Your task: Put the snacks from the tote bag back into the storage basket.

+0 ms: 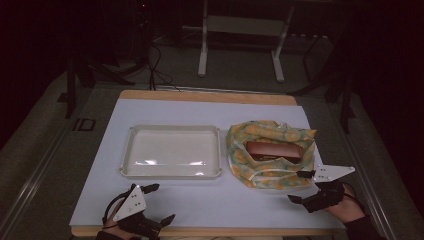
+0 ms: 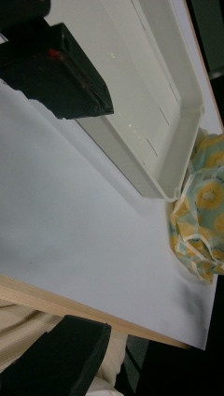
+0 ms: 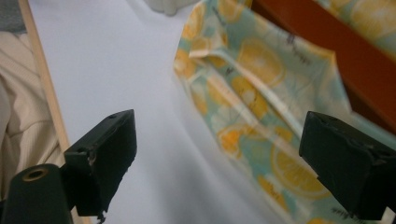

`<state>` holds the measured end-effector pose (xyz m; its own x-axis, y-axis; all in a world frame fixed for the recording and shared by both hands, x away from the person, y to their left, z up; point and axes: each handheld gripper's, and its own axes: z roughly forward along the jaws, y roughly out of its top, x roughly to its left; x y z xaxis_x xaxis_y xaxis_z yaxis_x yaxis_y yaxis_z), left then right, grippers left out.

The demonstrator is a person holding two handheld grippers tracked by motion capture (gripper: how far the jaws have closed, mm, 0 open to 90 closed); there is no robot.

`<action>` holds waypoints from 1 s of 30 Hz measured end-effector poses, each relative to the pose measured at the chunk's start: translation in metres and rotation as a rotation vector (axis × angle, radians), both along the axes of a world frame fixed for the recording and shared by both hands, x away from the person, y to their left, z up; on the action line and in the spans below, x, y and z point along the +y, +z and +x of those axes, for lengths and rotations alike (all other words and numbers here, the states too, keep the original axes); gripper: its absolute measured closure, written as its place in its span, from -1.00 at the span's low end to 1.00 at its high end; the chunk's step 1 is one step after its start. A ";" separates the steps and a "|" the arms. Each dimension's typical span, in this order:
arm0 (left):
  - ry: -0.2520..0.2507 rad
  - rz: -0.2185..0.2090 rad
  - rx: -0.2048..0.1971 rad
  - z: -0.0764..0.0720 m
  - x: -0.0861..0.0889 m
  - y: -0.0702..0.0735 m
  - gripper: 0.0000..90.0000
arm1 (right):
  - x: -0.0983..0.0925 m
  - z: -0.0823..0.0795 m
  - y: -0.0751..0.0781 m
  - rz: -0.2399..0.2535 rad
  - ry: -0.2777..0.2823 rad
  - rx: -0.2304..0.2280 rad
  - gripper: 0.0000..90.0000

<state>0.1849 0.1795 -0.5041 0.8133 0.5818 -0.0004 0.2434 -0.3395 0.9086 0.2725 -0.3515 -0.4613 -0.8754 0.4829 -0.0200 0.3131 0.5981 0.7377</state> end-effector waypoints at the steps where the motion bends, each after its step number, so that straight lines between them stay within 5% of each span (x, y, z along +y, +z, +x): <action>1: 0.001 -0.002 -0.001 0.000 0.000 0.000 -1.00 | 0.002 0.001 0.004 0.004 0.008 -0.006 -0.75; 23: -0.014 0.002 0.004 0.000 -0.001 0.000 -1.00 | 0.000 0.012 0.052 0.065 0.041 -0.105 -0.75; 30: -0.011 -0.002 0.003 0.000 -0.001 0.000 -1.00 | 0.000 0.024 0.065 0.037 0.029 -0.138 -0.72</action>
